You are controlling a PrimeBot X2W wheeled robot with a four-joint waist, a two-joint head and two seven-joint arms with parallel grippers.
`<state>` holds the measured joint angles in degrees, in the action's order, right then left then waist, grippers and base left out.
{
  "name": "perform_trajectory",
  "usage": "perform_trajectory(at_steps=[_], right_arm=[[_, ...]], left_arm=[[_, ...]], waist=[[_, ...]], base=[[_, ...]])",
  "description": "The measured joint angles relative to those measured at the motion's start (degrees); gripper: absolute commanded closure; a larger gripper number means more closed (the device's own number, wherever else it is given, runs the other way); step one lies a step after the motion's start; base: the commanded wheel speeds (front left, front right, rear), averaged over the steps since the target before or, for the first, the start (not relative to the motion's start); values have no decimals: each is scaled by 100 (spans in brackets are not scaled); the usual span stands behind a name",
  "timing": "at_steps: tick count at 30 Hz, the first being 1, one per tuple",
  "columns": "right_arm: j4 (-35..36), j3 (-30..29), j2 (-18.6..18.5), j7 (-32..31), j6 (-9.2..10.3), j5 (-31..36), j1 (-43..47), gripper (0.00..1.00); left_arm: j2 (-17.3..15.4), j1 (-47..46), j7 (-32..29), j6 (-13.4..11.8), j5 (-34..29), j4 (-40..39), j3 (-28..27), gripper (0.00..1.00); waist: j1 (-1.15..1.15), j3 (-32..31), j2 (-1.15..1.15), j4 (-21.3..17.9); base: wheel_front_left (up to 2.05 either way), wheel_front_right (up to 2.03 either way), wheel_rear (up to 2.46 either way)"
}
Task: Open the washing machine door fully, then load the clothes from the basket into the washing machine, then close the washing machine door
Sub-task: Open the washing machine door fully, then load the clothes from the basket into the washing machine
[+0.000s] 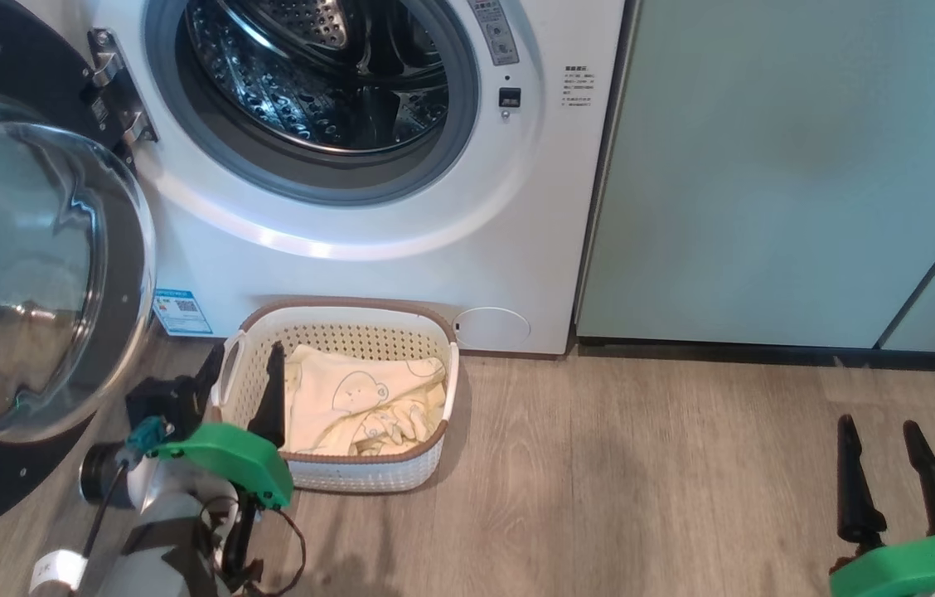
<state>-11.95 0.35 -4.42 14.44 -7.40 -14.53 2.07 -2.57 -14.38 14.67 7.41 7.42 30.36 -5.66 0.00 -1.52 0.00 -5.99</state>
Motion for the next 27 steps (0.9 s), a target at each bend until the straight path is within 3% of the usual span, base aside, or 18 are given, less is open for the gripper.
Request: perform_trajectory(at_steps=[27], right_arm=[[1,18,0,0,0,-1,1,0]], left_arm=[[0,-1,-1,1,235,156,186,0]], waist=[[0,15,0,92]], base=[[6,-6,0]])
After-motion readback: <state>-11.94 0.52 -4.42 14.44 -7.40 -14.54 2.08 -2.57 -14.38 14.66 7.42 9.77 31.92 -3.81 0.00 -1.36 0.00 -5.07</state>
